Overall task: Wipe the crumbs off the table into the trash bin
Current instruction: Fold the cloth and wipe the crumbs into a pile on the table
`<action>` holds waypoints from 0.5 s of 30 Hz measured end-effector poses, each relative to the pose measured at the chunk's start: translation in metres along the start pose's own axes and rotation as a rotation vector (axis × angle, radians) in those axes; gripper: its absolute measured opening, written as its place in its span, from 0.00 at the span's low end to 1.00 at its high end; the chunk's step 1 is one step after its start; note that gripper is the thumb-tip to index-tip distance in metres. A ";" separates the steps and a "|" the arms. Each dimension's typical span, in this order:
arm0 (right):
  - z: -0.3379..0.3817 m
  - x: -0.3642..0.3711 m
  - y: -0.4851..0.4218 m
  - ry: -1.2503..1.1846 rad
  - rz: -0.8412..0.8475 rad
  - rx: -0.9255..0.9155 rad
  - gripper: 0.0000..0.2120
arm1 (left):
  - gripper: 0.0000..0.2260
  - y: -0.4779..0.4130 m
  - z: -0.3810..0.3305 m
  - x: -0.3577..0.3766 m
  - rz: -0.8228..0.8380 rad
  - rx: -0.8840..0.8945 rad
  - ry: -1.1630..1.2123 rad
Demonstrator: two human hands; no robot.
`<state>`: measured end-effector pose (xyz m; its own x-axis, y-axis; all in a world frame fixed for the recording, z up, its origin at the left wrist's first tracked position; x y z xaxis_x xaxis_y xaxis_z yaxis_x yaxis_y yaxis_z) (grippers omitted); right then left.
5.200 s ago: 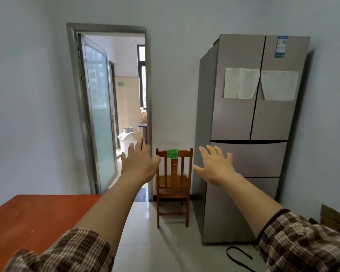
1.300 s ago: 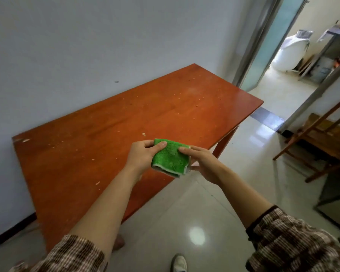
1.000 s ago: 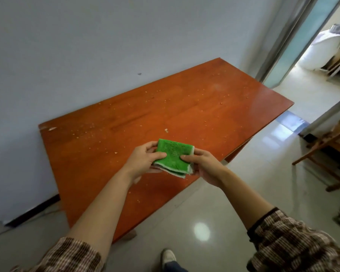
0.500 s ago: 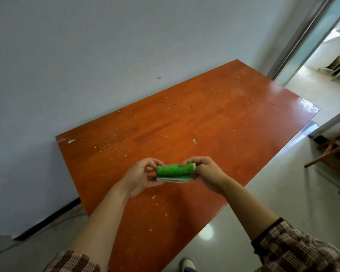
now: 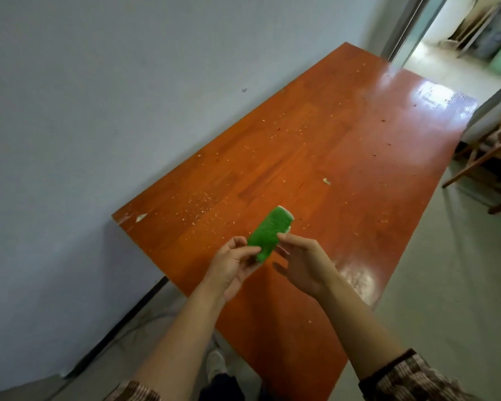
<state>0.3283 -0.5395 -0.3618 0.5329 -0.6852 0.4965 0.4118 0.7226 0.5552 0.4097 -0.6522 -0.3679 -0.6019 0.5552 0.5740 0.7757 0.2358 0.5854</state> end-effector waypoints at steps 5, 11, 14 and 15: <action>-0.007 0.015 -0.021 0.136 -0.234 -0.086 0.11 | 0.12 0.006 0.003 -0.017 0.020 -0.041 -0.069; -0.001 0.026 -0.023 0.563 -0.453 -0.335 0.03 | 0.04 0.024 -0.023 -0.084 -0.571 0.246 -0.716; -0.023 0.037 -0.024 0.942 -0.460 -0.363 0.06 | 0.12 0.032 -0.022 -0.131 -0.877 0.220 -0.651; -0.035 0.043 -0.025 1.076 -0.393 -0.349 0.07 | 0.16 0.032 -0.019 -0.141 -0.903 0.165 -0.645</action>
<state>0.3670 -0.5841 -0.3775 0.6020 -0.5569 -0.5722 0.7749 0.5804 0.2503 0.5162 -0.7380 -0.4197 -0.7824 0.4252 -0.4549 0.1486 0.8370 0.5267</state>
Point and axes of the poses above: each hand's wrist, its own y-axis away from the middle knuckle, its own x-axis out of the palm, z = x × y, the point moved 3 cm from there along -y, towards the middle knuckle, and after that the axes turned 5 degrees about z, right-handed, at the moved point
